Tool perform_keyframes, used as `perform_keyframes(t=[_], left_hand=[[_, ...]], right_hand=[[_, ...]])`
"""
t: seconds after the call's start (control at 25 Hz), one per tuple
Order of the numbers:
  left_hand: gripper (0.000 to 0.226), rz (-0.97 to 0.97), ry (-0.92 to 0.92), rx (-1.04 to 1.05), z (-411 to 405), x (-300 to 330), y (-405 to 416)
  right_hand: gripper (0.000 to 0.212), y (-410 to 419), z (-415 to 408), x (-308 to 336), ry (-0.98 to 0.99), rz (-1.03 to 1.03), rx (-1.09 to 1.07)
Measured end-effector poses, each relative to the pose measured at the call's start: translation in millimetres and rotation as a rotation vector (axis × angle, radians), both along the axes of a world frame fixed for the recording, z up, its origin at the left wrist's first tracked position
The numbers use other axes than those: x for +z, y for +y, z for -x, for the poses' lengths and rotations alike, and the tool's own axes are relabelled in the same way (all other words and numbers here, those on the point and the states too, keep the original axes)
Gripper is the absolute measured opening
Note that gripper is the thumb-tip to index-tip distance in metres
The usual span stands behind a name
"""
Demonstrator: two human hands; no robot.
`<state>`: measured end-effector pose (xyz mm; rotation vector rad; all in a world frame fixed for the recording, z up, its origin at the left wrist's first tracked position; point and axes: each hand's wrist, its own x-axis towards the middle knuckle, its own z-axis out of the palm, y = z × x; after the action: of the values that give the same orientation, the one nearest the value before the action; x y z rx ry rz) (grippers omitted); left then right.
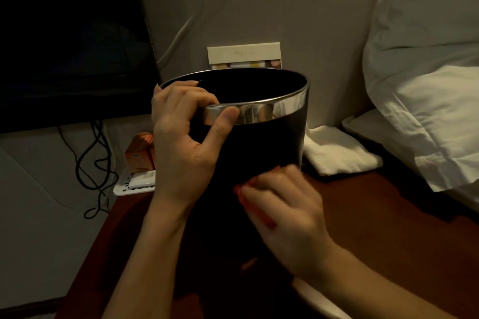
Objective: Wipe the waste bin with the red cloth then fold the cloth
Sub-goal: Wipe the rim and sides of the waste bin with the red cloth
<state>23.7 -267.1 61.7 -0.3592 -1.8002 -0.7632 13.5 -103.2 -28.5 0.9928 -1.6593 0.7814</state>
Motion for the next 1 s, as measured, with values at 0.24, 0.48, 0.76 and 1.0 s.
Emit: perform_keyframes(t=[0.24,0.48,0.76,1.0], left_hand=[[0.015,-0.008,-0.012,-0.004,-0.1,-0.4,0.6],[0.016,-0.022,-0.015,0.0,-1.5,1.0,-0.5],[0.039,0.241,-0.059,0.273,-8.8,-2.9,48.7],[0.047,0.19,-0.039,0.216,-7.6,-2.2,41.9]], right_hand=[[0.012,21.7,15.6,42.1,-0.147,0.372,-0.085],[0.01,8.8,1.6,-24.1,-0.104,-0.101,0.039],[0.02,55.6,1.7,-43.2,-0.457,0.184,-0.052],[0.015,63.2,13.5,-29.1,-0.339,0.14,-0.075]])
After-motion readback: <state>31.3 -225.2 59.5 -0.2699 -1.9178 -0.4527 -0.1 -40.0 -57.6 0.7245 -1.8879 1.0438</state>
